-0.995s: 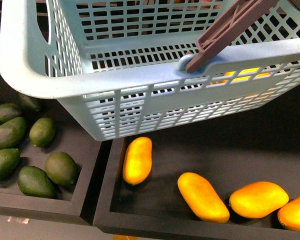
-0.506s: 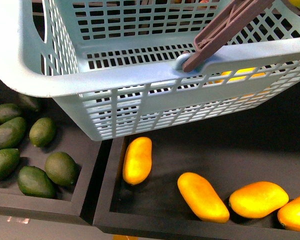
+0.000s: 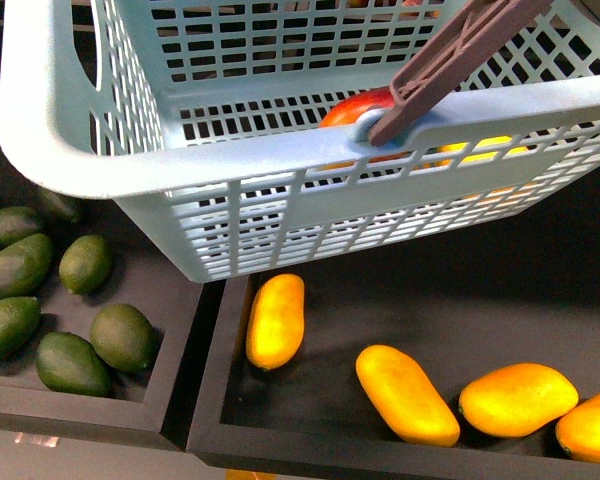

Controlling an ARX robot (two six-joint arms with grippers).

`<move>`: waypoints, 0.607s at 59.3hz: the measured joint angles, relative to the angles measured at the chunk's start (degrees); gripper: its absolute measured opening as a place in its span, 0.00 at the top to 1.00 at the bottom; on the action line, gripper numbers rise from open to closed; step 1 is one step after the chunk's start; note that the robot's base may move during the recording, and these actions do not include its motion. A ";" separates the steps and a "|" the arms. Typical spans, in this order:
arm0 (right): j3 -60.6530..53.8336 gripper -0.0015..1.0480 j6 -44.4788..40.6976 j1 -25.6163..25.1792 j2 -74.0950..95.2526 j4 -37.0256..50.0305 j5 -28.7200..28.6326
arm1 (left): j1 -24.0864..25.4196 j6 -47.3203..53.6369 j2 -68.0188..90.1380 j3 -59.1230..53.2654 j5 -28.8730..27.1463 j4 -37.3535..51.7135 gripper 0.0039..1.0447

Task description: Pick lemon and mango into basket

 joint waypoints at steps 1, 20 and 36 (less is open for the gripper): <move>-0.74 0.08 -0.13 -0.57 -1.14 -0.57 0.37 | 0.00 0.00 0.00 0.00 0.02 0.02 0.96; -20.92 0.36 -17.77 -12.13 -20.28 15.43 -16.61 | -0.02 -0.07 0.00 0.00 0.00 0.02 0.96; -30.49 0.76 -23.04 -12.55 -26.38 17.22 -17.44 | -0.04 -0.13 0.00 0.00 0.11 0.02 0.96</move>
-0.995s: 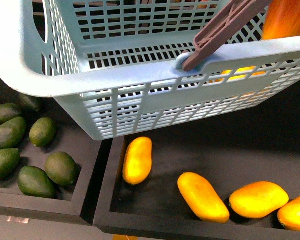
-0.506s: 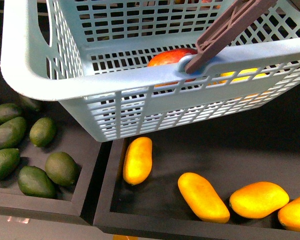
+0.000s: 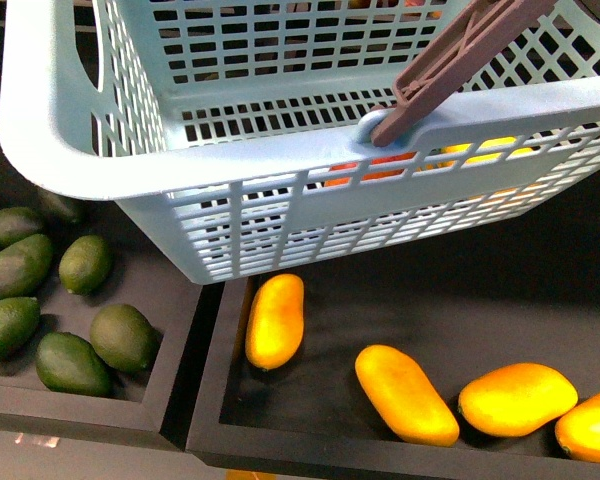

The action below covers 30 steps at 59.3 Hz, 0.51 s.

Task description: Pick lemon and mango into basket

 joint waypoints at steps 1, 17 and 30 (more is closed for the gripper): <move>-0.13 0.78 -0.04 0.00 -0.13 0.00 0.00 | 0.00 0.02 0.00 0.00 -0.04 0.00 0.96; -5.79 0.98 -0.94 -0.02 -7.48 -1.20 0.00 | 0.00 0.00 0.00 0.00 0.04 0.00 0.96; -8.72 0.98 -0.94 -0.02 -13.18 -4.02 0.02 | -0.02 0.04 0.00 0.00 0.04 0.00 0.96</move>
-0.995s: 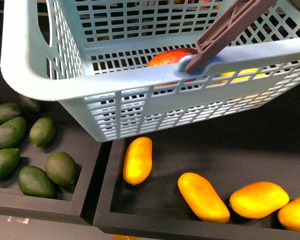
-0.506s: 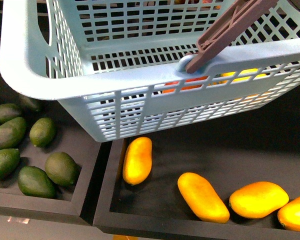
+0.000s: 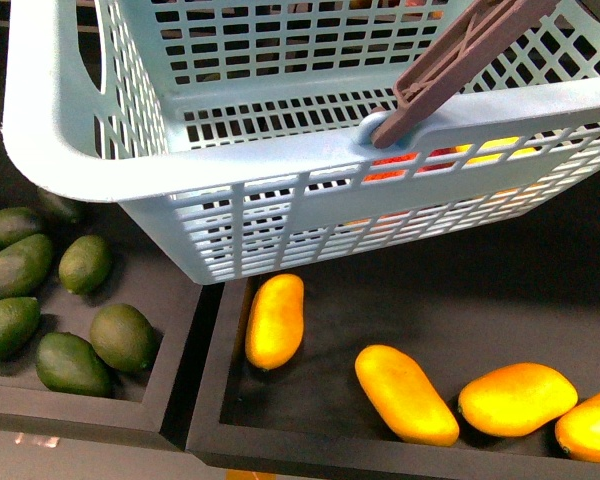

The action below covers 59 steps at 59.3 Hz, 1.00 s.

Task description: Pick lemon and mango into basket

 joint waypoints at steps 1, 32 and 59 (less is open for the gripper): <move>-0.11 0.98 0.02 0.00 -0.28 -0.17 0.00 | 0.00 -0.02 0.00 0.00 0.00 0.00 0.96; -4.04 0.98 -0.02 0.00 -11.47 -6.14 -0.07 | 0.00 -0.04 0.00 0.00 0.00 -0.02 0.96; -4.04 0.98 -0.02 0.00 -21.09 -15.45 -0.02 | 0.00 0.02 0.00 0.00 -0.02 0.00 0.96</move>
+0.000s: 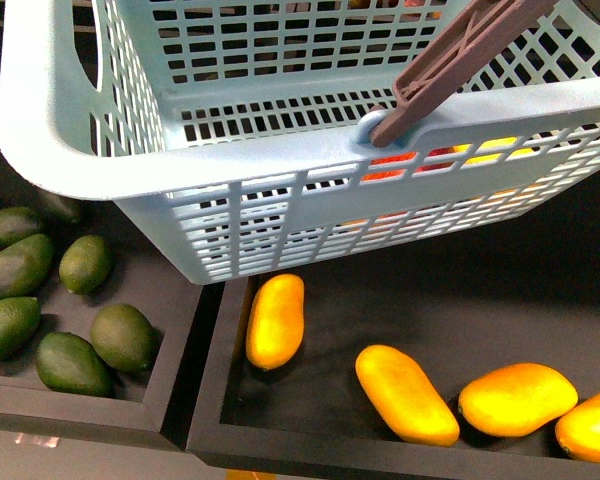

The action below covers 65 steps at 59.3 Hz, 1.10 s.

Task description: Pick lemon and mango into basket

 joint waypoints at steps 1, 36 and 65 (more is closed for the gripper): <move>0.00 0.98 0.00 0.00 -0.37 -0.35 0.00 | 0.00 -0.02 0.00 0.00 0.00 -0.02 0.96; 0.02 0.98 0.00 0.00 -14.23 -14.53 0.00 | -0.02 -0.09 0.00 0.00 0.02 -0.02 0.96; 0.02 0.23 -0.09 0.00 -14.25 -14.53 0.00 | 0.00 0.04 0.00 0.00 -0.02 0.00 0.96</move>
